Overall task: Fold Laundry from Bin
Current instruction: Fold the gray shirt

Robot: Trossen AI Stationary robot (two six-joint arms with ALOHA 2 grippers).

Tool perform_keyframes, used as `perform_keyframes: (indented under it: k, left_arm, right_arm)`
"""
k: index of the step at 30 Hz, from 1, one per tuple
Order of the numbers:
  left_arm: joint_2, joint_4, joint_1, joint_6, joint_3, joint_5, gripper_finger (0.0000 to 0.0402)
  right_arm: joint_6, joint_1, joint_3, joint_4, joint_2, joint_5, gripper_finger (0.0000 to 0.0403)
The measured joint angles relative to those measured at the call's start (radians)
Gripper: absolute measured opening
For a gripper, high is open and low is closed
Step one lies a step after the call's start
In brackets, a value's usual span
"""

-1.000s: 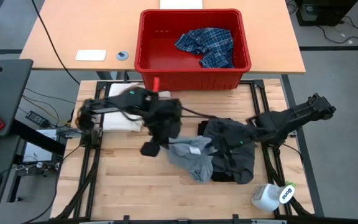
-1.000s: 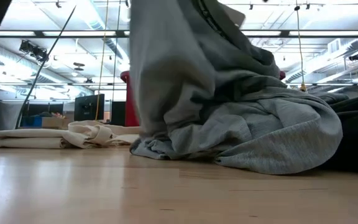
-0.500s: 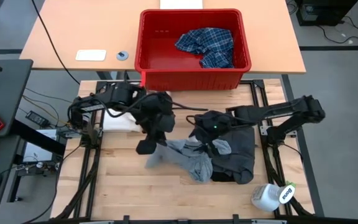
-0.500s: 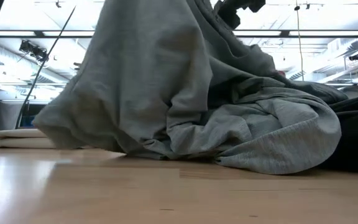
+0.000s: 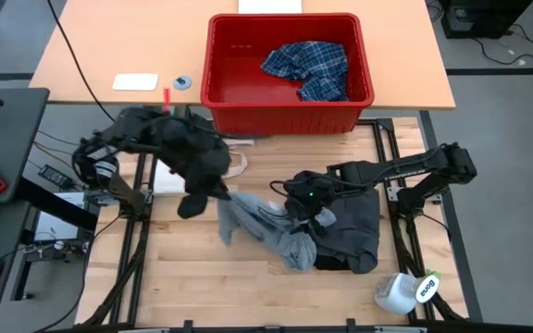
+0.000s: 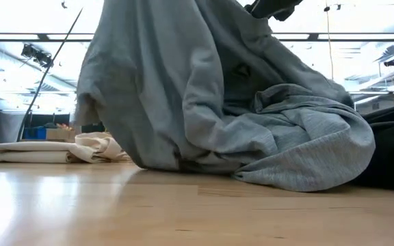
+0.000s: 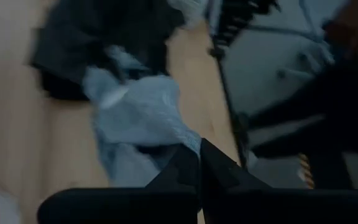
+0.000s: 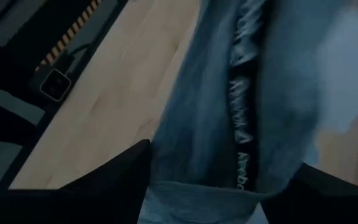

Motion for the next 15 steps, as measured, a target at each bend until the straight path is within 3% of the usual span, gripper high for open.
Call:
perform_keyframes:
  k: [12, 15]
  left_arm:
    - [-0.14, 0.105, 0.006, -0.053, 0.001, -0.306, 0.0]
    - [-0.172, 0.168, 0.007, -0.069, 0.001, -0.378, 0.0]
  right_arm:
    - [-0.029, 0.006, 0.0, 0.054, 0.006, -0.008, 0.0263]
    - [-0.023, 0.006, 0.0, 0.052, 0.006, 0.031, 0.0249]
